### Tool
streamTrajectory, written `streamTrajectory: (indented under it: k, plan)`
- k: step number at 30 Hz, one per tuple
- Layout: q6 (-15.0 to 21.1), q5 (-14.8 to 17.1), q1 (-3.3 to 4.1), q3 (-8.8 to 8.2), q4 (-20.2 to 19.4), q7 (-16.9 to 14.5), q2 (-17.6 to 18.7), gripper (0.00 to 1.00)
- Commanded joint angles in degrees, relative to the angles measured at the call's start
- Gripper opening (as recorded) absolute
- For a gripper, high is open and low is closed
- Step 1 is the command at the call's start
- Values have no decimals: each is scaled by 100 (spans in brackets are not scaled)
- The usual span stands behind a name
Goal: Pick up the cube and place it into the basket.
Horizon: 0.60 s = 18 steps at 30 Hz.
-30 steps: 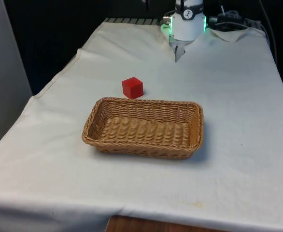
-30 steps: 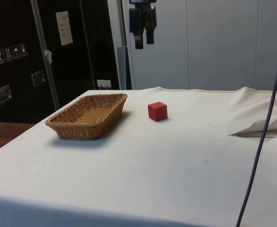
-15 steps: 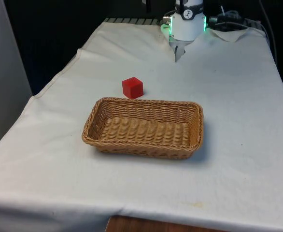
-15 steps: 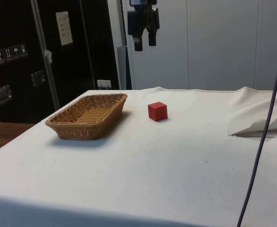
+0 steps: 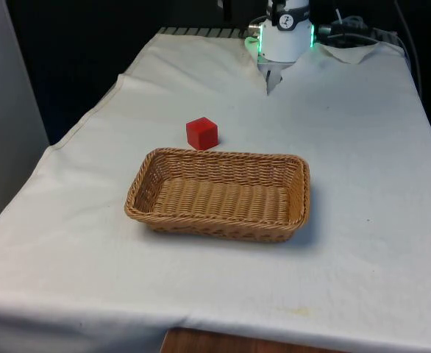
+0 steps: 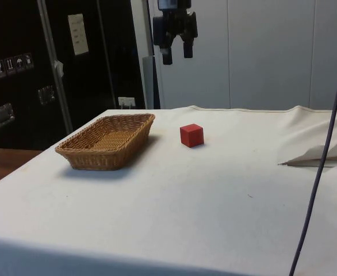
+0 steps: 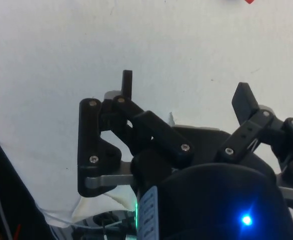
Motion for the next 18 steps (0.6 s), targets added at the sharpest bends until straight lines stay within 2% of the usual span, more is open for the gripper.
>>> streamTrajectory:
  k: [1,2,11,18]
  plan:
    - [40,0,-11,0,-11,86,11,100]
    - [0,0,0,0,0,40,6,100]
    - [40,0,-11,-6,-11,476,46,100]
    - [40,11,-23,-80,-17,516,63,100]
